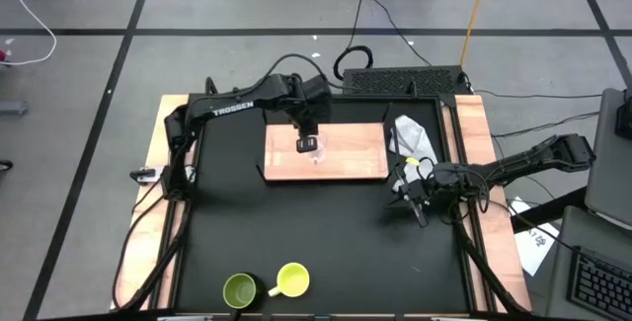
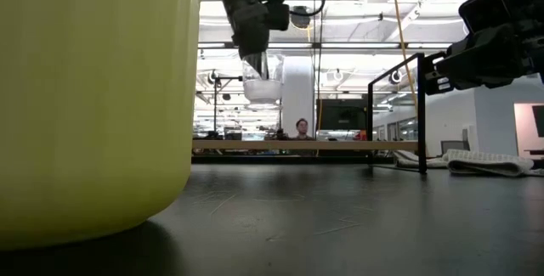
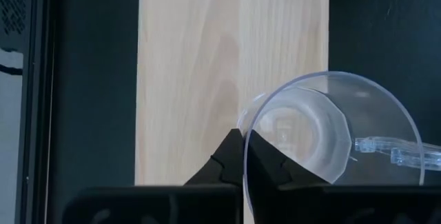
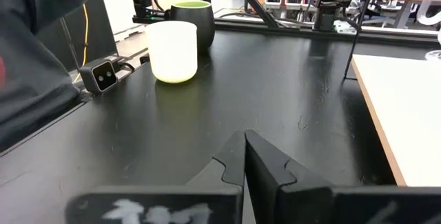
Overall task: Stack small to large cups/mugs on shelf
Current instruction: Put the transparent mug on the shelf
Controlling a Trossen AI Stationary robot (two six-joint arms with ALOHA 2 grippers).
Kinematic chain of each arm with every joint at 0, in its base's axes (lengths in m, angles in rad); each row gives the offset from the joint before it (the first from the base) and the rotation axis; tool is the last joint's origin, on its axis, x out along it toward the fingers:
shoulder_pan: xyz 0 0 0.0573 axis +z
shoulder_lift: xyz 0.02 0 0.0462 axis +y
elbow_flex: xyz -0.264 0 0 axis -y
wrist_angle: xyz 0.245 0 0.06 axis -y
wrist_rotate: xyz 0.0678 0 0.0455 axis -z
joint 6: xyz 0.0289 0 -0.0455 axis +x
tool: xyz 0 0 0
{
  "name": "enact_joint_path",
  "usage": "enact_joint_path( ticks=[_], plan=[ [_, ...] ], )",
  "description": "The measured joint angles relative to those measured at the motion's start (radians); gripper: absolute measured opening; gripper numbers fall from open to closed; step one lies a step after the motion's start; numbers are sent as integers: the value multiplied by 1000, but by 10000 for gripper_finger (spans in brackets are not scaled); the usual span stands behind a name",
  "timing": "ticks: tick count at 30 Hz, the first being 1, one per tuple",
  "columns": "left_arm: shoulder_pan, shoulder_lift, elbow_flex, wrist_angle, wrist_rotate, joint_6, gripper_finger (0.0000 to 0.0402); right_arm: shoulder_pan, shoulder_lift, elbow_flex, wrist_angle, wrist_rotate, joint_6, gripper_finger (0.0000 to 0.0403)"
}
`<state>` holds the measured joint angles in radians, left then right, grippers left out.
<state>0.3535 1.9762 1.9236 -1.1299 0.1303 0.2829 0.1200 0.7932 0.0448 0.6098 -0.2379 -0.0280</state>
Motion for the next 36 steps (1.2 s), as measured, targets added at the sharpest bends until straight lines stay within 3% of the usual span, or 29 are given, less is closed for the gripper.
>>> enact_joint_path(
  ticks=[19, 23, 31, 36],
  plan=[
    [12, -17, -22, -49, -3, -5, 0, 0, 0, 0, -1, 0, 2, 0],
    [23, -78, -102, 0, -9, -4, 0, 0, 0, 0, -1, 0, 2, 0],
    [69, -291, -409, 175, 5, -36, 0, 0, 0, 0, 9, 0, 6, 0],
    [63, -323, -458, 153, 9, -57, 0, 0, 0, 0, 16, 0, 9, 0]
  ],
)
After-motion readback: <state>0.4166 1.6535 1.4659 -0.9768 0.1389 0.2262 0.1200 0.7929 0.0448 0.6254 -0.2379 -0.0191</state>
